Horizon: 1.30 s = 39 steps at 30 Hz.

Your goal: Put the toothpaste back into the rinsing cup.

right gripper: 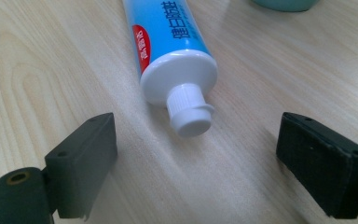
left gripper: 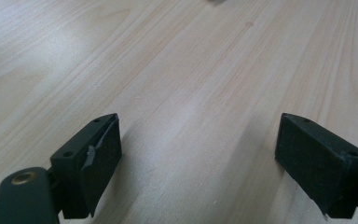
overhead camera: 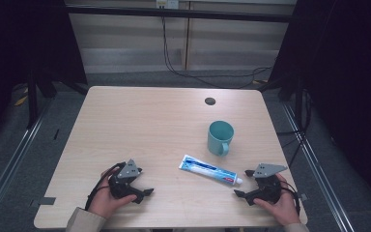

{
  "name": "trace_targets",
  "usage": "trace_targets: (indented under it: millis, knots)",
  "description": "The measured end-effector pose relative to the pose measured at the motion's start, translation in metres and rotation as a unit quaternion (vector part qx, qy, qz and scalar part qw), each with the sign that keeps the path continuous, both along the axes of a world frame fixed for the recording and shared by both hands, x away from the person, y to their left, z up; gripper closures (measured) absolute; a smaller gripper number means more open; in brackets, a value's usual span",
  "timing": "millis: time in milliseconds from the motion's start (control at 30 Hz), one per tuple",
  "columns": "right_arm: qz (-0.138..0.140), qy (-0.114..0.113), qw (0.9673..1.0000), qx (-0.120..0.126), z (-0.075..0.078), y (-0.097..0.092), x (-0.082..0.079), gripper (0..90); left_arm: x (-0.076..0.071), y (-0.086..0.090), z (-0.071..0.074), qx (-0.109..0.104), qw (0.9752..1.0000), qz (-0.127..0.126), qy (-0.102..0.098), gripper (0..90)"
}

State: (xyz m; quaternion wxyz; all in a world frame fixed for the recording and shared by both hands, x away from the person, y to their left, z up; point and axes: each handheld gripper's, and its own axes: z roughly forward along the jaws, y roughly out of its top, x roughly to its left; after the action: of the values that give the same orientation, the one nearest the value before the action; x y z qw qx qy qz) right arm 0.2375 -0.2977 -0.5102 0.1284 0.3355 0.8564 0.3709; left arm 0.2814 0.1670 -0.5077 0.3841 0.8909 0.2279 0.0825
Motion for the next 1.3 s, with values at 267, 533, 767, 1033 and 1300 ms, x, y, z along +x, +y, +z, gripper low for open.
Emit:
trace_targets:
  millis: [267, 533, 767, 1033, 1300]
  knots:
    - [-0.004, 0.003, 1.0000, 0.001, 0.000, 0.001, 0.000, 12.0, 0.000, 0.000, 0.000, -0.004, 1.0000, 0.003, 0.001, 14.2]
    - [0.011, 0.050, 0.9973, -0.053, 0.013, 0.012, 0.007, 14.5, 0.000, 0.000, 0.000, -0.005, 1.0000, 0.003, 0.001, 14.2]
    - [0.023, 0.071, 0.9940, -0.080, 0.025, 0.020, 0.017, 15.3, 0.000, 0.000, 0.000, -0.004, 1.0000, 0.003, 0.001, 14.3]
    - [0.042, 0.074, 0.9913, -0.101, 0.037, 0.033, 0.025, 15.9, 0.000, 0.000, 0.000, -0.004, 1.0000, 0.003, 0.001, 14.2]
    - [0.053, 0.085, 0.9882, -0.116, 0.044, 0.047, 0.033, 16.5, 0.000, 0.000, 0.000, -0.004, 1.0000, 0.003, 0.001, 14.2]
